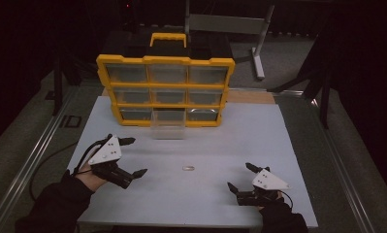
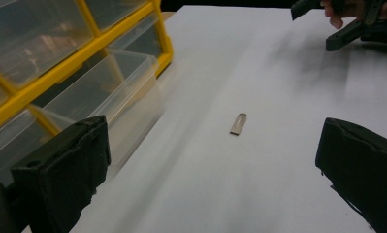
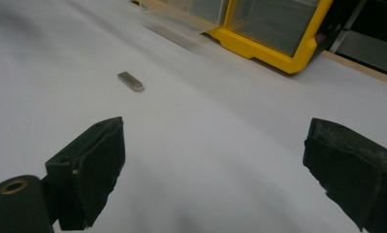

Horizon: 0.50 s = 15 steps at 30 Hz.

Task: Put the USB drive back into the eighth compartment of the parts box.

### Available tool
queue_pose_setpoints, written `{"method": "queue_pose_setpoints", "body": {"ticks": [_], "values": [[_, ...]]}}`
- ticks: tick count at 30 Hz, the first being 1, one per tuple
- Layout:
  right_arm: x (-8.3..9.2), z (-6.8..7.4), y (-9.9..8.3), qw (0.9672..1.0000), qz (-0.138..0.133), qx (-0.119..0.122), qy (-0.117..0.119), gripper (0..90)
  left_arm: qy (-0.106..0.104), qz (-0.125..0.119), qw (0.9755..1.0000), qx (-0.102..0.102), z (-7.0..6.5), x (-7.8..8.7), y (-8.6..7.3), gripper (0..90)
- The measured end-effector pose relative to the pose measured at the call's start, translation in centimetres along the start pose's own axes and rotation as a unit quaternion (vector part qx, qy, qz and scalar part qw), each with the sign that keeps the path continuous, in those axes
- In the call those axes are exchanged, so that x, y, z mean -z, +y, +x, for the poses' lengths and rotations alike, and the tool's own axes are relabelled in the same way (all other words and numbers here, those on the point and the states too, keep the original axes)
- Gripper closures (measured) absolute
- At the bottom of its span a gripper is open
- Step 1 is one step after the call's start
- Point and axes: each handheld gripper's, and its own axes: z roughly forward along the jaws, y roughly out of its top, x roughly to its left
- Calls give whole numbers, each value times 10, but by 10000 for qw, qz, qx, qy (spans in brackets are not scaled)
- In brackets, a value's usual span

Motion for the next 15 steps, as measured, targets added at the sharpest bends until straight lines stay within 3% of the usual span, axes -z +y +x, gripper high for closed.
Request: {"method": "queue_pose_setpoints", "body": {"ticks": [10, 15], "values": [[0, 0, 0, 10000, -13, -30, 16, 84, -230, 149, 9996, -82, 3, -19, 15, 4], [0, 0, 0, 10000, -11, -33, 15, 84, -477, 320, 9982, -187, 4, -34, 22, 4]]}}
